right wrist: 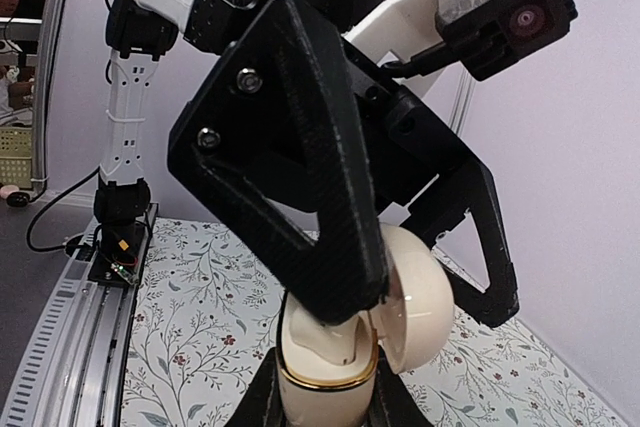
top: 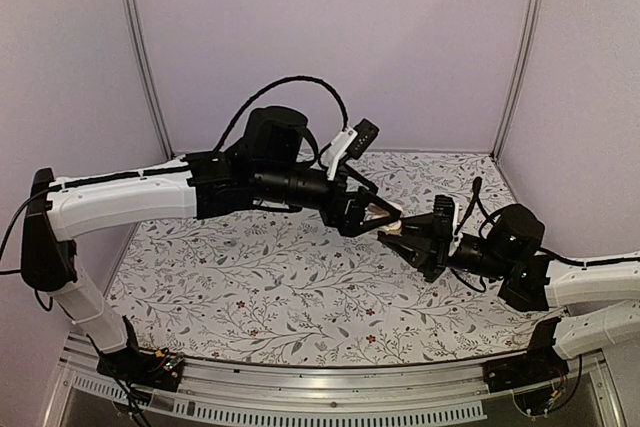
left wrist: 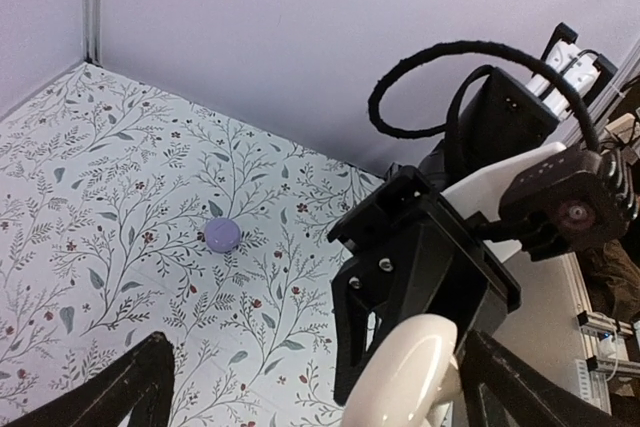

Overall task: Insert the wireless bluetooth earbuds into the charging case
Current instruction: Close the charging case with the earbuds at the corner of the board.

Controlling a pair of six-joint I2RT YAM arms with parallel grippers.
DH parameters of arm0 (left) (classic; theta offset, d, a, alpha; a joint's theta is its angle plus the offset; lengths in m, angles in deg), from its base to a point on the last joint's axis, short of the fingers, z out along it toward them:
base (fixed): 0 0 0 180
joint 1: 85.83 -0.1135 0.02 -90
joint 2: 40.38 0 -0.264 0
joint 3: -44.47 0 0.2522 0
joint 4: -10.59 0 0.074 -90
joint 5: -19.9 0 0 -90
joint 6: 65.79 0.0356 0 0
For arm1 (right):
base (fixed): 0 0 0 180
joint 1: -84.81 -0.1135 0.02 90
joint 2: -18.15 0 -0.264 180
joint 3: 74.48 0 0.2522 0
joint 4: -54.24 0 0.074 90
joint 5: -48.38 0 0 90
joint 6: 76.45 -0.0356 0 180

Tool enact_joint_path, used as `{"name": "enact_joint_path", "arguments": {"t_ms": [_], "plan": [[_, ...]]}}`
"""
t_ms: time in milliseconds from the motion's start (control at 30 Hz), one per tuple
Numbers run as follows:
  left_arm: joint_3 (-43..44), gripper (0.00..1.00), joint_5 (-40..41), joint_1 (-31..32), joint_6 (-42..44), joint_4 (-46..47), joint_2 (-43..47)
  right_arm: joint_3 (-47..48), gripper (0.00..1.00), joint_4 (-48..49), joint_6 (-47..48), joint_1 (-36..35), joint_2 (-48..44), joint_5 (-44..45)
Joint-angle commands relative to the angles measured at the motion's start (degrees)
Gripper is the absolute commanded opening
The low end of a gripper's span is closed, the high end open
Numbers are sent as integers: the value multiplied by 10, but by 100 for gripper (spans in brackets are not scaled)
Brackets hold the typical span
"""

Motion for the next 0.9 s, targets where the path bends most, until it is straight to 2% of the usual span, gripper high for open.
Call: {"name": "enact_joint_path", "arguments": {"t_ms": [0, 167, 267, 433, 567, 867], "plan": [[-14, 100, 10, -3, 9, -8, -9, 15, 0, 4, -9, 3, -10, -11], [-15, 100, 19, -5, 15, -5, -7, 12, 0, 3, -11, 3, -18, -18], [-18, 100, -3, -3, 31, 8, 9, 12, 0, -1, -19, 5, -18, -21], [-91, 100, -42, -2, 65, 123, 79, 11, 0, -14, -47, 13, -15, -31], [-171, 100, -40, -1, 80, 195, 135, 14, 0, -27, -64, 20, -17, -46], [-159, 100, -81, 3, 148, 158, 122, 40, 0, -65, -85, 29, -8, -90]]}}
